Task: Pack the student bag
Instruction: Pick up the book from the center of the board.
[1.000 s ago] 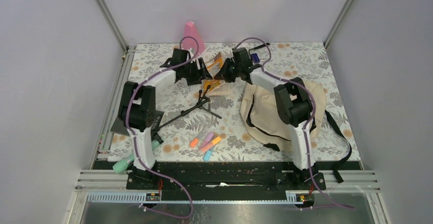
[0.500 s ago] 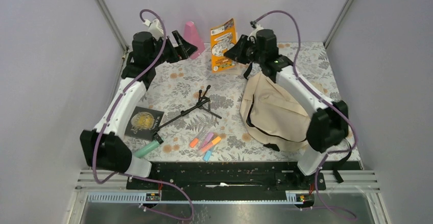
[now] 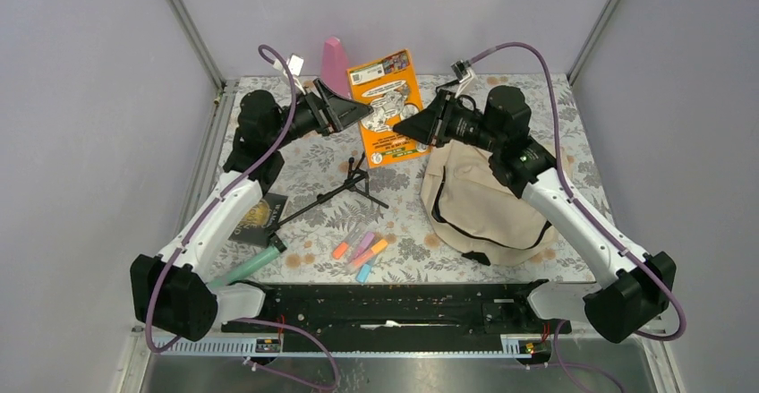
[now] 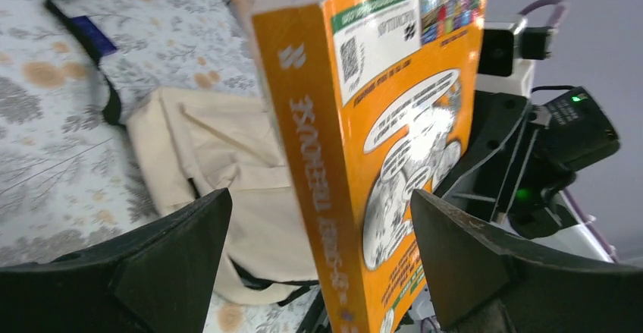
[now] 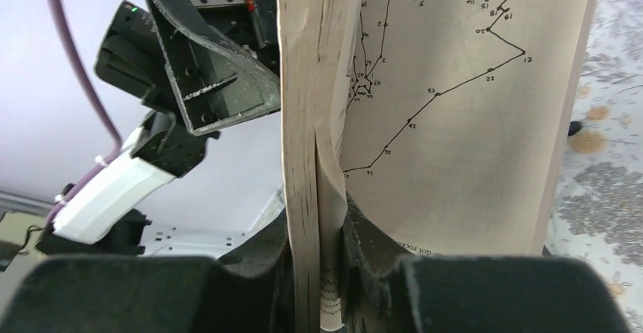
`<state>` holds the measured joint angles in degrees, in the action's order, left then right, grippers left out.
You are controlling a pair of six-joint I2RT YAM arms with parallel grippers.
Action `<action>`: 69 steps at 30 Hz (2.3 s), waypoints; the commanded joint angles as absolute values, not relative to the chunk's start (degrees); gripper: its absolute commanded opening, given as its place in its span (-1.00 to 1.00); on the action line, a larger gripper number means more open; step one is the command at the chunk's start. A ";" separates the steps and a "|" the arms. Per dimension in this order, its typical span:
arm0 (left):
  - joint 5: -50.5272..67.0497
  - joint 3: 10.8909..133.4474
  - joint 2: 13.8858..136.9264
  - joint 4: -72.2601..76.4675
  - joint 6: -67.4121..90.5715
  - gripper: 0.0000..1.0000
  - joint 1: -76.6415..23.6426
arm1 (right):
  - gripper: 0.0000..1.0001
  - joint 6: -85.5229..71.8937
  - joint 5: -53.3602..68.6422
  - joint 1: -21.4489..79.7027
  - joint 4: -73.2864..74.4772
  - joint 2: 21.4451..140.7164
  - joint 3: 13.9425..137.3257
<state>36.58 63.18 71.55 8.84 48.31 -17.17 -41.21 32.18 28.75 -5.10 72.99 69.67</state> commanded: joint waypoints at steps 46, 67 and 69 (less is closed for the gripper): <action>57.24 55.28 57.32 30.63 53.95 -1.00 -23.59 | 0.99 -42.45 39.50 29.38 -11.66 60.12 56.52; 56.01 58.11 56.83 30.18 48.58 -1.00 -28.39 | 0.50 -55.73 49.30 33.57 -34.56 63.30 56.31; 54.68 58.46 56.32 26.28 45.53 -1.00 -28.39 | 0.31 -55.47 49.31 33.57 -33.34 63.13 56.33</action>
